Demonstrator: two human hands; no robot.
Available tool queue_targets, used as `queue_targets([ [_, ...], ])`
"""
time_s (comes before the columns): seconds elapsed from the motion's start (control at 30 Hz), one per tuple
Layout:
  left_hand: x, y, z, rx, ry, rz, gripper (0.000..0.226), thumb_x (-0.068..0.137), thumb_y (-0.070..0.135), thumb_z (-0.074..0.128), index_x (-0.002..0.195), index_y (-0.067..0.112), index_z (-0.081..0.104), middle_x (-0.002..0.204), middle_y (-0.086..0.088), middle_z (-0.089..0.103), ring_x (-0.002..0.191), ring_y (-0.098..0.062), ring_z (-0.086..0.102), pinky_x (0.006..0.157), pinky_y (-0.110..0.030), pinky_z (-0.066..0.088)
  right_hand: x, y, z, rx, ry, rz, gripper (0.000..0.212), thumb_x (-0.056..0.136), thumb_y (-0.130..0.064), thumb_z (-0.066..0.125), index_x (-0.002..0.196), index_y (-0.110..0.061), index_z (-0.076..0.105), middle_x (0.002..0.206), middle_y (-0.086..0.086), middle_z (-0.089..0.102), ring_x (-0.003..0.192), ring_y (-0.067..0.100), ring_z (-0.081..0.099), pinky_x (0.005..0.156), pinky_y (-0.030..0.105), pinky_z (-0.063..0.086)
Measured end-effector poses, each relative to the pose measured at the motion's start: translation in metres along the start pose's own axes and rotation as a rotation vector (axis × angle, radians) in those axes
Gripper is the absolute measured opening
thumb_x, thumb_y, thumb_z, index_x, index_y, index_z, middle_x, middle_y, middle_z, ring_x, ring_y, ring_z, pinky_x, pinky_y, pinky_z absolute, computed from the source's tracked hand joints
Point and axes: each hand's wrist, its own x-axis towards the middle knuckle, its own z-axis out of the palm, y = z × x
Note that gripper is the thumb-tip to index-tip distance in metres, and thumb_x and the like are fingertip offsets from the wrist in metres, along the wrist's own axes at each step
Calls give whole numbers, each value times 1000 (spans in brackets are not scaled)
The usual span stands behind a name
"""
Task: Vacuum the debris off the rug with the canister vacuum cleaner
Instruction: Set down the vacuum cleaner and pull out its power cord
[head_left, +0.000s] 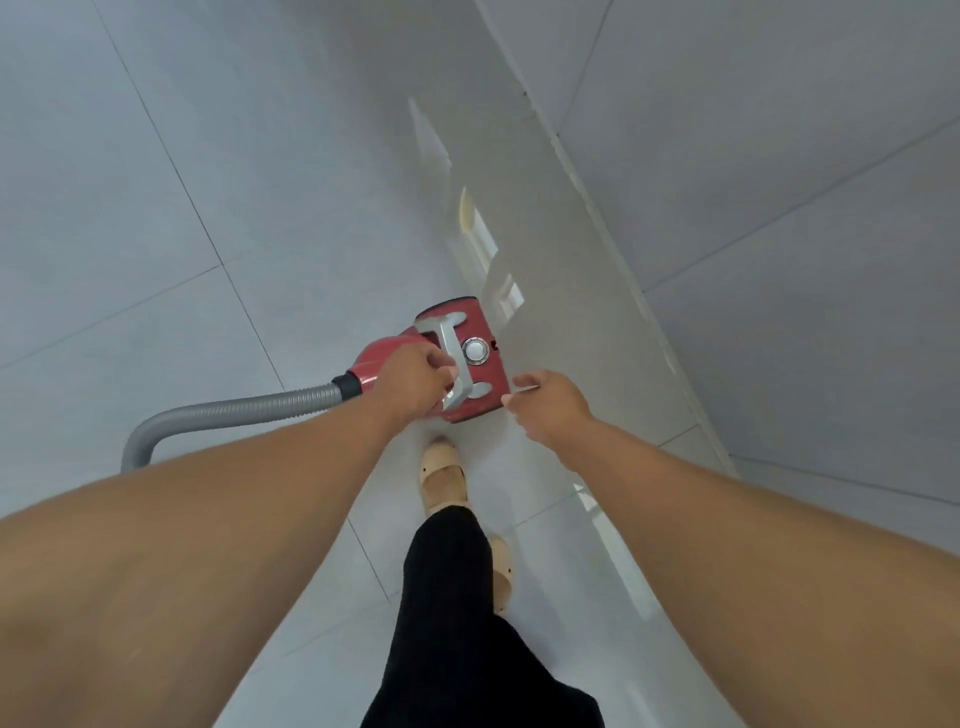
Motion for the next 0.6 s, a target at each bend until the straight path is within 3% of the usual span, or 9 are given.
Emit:
queue_targets([
  [0.07, 23, 16, 3, 61, -3, 23, 16, 94, 15, 59, 105, 9, 69, 103, 3, 62, 83, -14, 59, 61, -12, 46, 21, -6, -13, -10, 17, 8, 33, 89, -15, 66, 121, -12, 59, 100, 5, 61, 87, 20, 56, 84, 32, 48],
  [0.13, 46, 24, 6, 71, -10, 42, 10, 92, 15, 60, 98, 12, 68, 114, 2, 65, 93, -19, 64, 82, -29, 52, 42, -10, -20, -45, 25, 5, 34, 89, -15, 65, 123, -11, 60, 101, 4, 61, 90, 19, 56, 89, 30, 47],
  [0.2, 68, 29, 10, 94, -5, 46, 7, 91, 14, 61, 96, 14, 67, 119, -4, 66, 103, -22, 63, 94, -33, 49, 62, -13, -23, -63, 28, 7, 35, 89, -15, 66, 124, -10, 60, 105, 5, 62, 93, 17, 56, 92, 29, 46],
  [0.33, 110, 32, 22, 195, 48, 28, 16, 90, 15, 62, 104, 13, 67, 113, -4, 67, 104, -21, 61, 84, -27, 43, 101, -12, -22, -98, 14, 16, 38, 89, -15, 66, 127, -10, 60, 120, 9, 65, 96, 18, 57, 96, 29, 46],
  [0.47, 143, 28, 42, 325, 88, -17, 26, 88, 21, 66, 113, 15, 66, 119, -7, 64, 113, -28, 56, 93, -32, 44, 134, -6, -22, -186, -26, 17, 40, 91, -14, 64, 131, -9, 59, 132, 7, 61, 121, 23, 57, 102, 26, 40],
  [0.6, 164, 15, 65, 529, 142, -75, 37, 89, 23, 63, 125, 18, 59, 126, -12, 52, 119, -33, 46, 97, -38, 39, 166, -1, -19, -291, -84, -31, 39, 93, -11, 57, 132, -8, 59, 133, 9, 60, 122, 26, 56, 106, 31, 41],
])
